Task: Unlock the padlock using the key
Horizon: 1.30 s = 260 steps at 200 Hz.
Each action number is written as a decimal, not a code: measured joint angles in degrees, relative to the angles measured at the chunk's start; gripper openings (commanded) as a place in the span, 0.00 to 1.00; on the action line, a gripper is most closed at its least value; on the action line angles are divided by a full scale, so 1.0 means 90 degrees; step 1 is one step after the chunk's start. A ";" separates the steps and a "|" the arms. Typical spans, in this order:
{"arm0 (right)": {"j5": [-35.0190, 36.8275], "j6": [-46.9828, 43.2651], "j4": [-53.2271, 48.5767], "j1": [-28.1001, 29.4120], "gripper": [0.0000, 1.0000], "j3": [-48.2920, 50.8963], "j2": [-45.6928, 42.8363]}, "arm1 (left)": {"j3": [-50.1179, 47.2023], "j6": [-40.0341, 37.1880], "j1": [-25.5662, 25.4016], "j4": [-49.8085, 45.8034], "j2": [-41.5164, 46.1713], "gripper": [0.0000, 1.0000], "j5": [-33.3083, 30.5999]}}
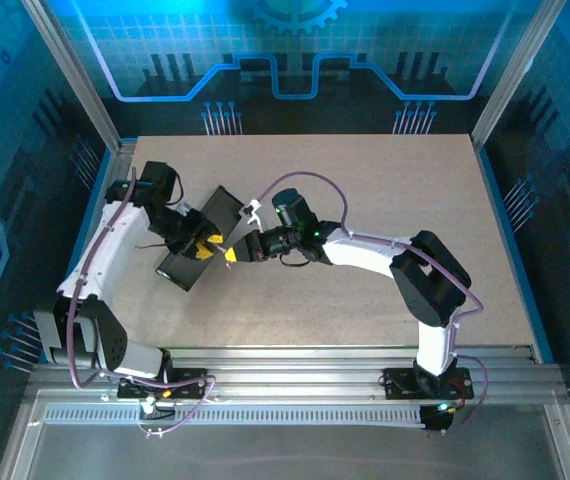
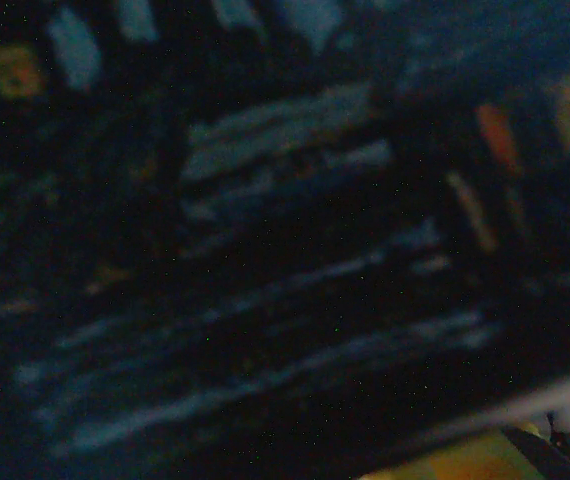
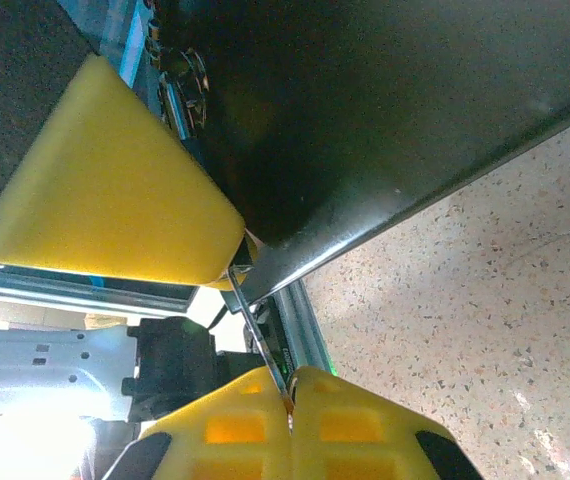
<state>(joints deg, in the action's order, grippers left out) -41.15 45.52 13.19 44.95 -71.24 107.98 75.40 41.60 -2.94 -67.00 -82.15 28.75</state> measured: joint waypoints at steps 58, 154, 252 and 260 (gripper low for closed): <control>-0.0551 0.0668 0.0721 -0.0058 0.00 -0.0027 0.0325 | 0.0017 -0.0100 0.0019 -0.0010 -0.0010 0.00 -0.0126; -0.0709 0.1086 0.0233 -0.0107 0.00 -0.0665 0.0673 | 0.0034 -0.0153 0.0024 0.0187 -0.0010 0.00 -0.0352; -0.0624 0.1520 0.0272 -0.0126 0.00 -0.1382 0.1212 | -0.0075 -0.0131 0.0012 0.0865 0.0007 0.00 -0.0709; -0.0622 0.1545 0.0182 -0.0136 0.00 -0.1479 0.1253 | -0.0112 -0.0129 0.0012 0.0957 0.0032 0.00 -0.0733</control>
<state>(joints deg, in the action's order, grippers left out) -46.74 59.42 14.83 43.72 -84.55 119.26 74.39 40.45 -2.83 -58.39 -81.87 22.15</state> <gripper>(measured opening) 0.044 0.291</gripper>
